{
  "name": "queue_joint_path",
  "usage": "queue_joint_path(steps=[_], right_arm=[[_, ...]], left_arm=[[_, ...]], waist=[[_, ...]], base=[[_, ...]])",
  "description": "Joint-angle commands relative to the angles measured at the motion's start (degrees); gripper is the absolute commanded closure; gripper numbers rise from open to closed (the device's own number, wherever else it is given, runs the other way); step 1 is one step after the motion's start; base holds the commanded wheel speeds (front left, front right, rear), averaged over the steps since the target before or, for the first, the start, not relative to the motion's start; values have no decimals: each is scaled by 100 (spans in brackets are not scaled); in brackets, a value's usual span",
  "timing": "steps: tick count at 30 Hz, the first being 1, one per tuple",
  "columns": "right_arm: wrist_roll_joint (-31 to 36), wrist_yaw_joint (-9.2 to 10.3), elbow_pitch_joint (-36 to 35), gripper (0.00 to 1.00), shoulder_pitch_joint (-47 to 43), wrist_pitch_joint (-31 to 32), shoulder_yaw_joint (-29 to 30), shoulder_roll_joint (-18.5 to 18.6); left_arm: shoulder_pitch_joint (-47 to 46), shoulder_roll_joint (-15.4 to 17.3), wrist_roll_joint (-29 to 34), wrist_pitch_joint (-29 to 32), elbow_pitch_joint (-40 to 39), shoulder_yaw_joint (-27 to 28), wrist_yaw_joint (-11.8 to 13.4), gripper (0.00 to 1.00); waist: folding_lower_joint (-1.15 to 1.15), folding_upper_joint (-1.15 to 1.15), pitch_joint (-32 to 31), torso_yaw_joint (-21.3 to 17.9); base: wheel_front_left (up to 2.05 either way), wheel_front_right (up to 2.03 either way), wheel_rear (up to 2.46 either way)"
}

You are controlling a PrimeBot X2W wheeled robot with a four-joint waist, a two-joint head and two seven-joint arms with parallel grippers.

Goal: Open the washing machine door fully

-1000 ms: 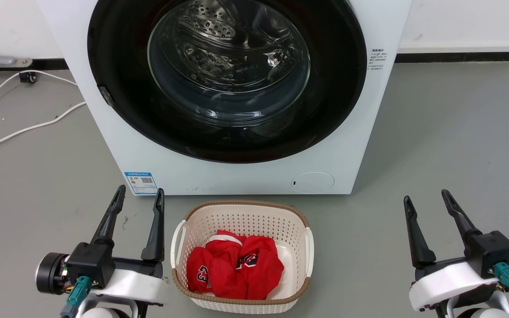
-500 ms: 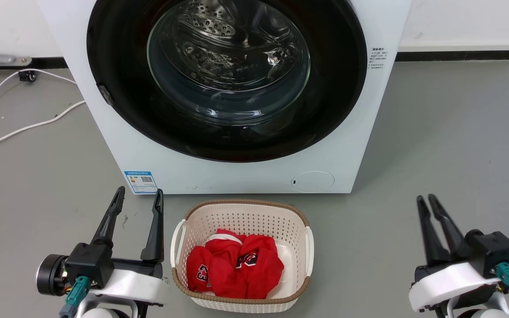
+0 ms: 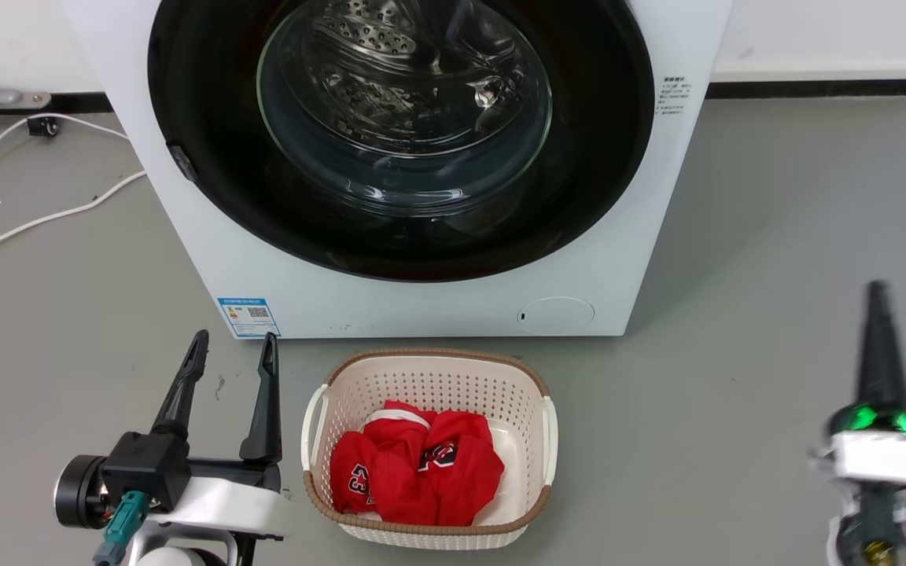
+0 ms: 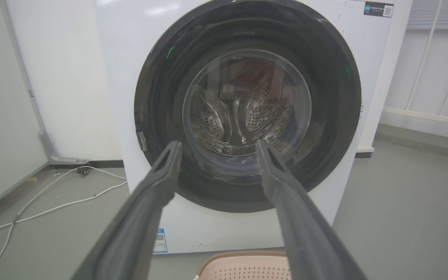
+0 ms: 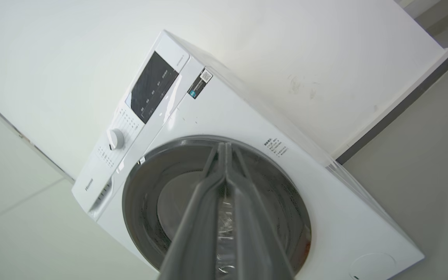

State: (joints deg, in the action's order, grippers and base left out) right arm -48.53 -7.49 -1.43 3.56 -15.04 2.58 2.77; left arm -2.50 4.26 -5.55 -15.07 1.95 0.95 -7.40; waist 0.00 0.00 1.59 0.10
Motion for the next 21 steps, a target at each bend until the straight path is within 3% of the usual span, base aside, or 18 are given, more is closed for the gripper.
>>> queue_joint_path(steps=[1, 3, 6, 9, 15, 21], right_arm=[[-698, 0, -28, 100, 143, -9, 105, 14], [-1760, 0, 72, 100, 294, -9, 243, 5], [-2830, 0, 258, 100, 680, -11, 473, 14], [-3287, -1, 482, 100, 1146, -11, 687, 10], [-3475, -1, 970, 100, 2245, -12, 839, 15], [-3380, -1, 1871, 100, 3582, 430, 757, 409]], left_arm=[[-48, -17, -3, -13, -22, 17, -14, 0], [-96, -14, -9, -13, -47, 30, -14, 0], [-156, -11, -42, -13, -87, 57, -14, 0], [-285, 13, -92, -12, -140, 65, -15, 0], [-614, 114, -172, -12, -249, 96, -14, 0], [-931, 175, -245, -12, -352, 96, -15, 0]], waist=[[0, 0, 35, -7], [0, 0, 94, -20], [0, 0, 216, -46], [0, 0, 438, -39], [0, 0, 964, 17], [0, 0, 1472, 92]], base=[[0, 0, 0], [0, 0, 0], [0, 0, 0], [0, 0, 0], [0, 0, 0], [0, 0, 0]])
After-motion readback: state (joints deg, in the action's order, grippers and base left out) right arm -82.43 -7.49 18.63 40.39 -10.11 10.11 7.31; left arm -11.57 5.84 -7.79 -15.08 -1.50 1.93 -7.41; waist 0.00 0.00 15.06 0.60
